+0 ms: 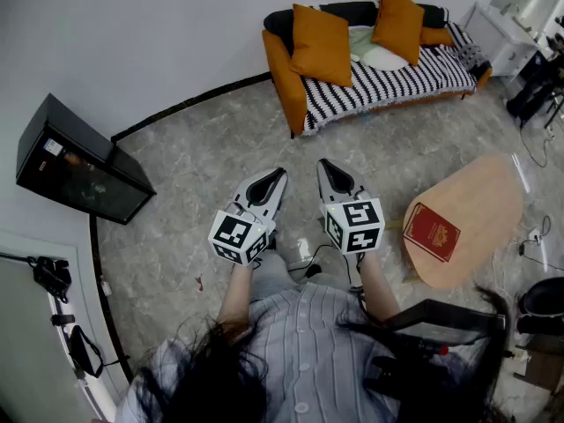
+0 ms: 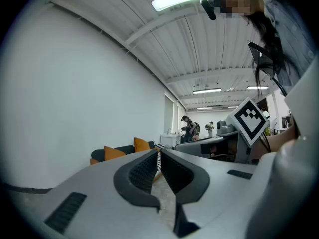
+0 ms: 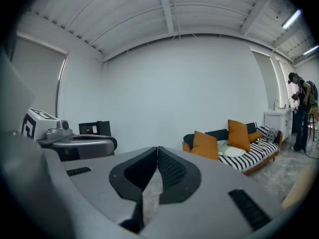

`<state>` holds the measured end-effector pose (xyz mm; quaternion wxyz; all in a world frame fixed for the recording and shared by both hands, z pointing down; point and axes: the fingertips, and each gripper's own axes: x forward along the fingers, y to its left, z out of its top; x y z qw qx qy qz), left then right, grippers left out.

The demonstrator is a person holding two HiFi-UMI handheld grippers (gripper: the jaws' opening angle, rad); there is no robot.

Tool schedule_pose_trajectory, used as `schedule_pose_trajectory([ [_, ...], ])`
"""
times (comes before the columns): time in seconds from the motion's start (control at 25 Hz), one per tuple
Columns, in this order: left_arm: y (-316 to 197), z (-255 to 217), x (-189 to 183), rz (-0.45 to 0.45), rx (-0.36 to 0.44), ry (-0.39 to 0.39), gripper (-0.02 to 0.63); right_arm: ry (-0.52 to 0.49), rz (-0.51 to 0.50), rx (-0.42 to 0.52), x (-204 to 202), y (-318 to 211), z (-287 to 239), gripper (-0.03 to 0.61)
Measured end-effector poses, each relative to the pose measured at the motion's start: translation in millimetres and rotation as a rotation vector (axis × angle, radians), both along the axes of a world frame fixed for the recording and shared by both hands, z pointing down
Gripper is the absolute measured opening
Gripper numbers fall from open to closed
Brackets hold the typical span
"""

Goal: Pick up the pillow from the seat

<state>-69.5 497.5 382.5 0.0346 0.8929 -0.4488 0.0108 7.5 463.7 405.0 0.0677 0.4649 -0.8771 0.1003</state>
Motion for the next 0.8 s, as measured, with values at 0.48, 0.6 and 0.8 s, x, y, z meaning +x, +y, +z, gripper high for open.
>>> schedule_pose_trajectory([
  [0.48, -13, 3, 15, 0.042, -0.011, -0.023, 0.009, -0.05, 0.018, -0.005, 5, -21, -2, 0.018],
  [0.6, -26, 5, 12, 0.045, -0.021, -0.019, 0.009, -0.04, 0.017, -0.009, 4, -31, 3, 0.018],
  [0.8, -63, 12, 8, 0.058, -0.038, 0.002, 0.011, -0.021, 0.029, -0.03, 3, -63, 14, 0.018],
])
